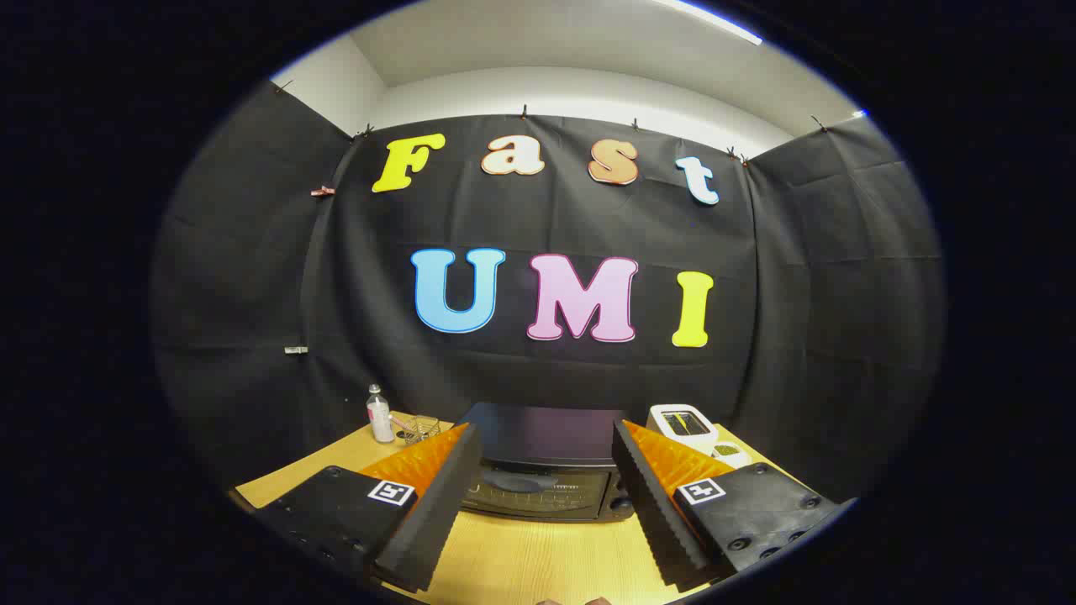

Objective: Open the toaster oven, put the food inside, and close the toaster oven door.

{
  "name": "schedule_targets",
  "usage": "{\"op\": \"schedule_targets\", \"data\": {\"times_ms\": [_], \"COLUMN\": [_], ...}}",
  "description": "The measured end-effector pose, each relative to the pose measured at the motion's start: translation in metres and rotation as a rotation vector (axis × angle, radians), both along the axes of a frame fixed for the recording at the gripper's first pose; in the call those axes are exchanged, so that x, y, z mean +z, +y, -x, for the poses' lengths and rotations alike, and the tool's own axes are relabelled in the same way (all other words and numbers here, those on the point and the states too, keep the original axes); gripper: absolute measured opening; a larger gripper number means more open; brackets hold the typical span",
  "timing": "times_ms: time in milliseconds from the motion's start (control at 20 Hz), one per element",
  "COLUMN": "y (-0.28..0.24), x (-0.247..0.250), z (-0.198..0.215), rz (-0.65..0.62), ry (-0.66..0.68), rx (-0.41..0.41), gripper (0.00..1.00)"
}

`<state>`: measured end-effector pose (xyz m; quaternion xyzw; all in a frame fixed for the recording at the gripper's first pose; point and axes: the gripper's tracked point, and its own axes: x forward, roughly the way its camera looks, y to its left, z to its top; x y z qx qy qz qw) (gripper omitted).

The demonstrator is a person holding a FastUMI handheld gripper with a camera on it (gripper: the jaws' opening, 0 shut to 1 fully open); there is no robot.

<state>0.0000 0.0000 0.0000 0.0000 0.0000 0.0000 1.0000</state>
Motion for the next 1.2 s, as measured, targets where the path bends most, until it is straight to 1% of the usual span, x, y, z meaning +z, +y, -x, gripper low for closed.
{"op": "schedule_targets", "data": {"times_ms": [150, 350, 550, 800, 1200], "y": [0.0, 0.005, 0.005, 0.013, 0.028], "x": [-0.006, -0.013, -0.022, -0.031, -0.051], "z": [0.002, 0.002, -0.003, -0.018, -0.047], "rz": [-0.002, -0.009, 0.006, 0.032, -0.018], "ry": [0.015, 0.035, 0.087, 0.131, 0.172], "rx": [0.0, 0.02, 0.024, 0.051, 0.088], "gripper": [0.97, 0.97, 0.97, 0.97, 0.97]}}
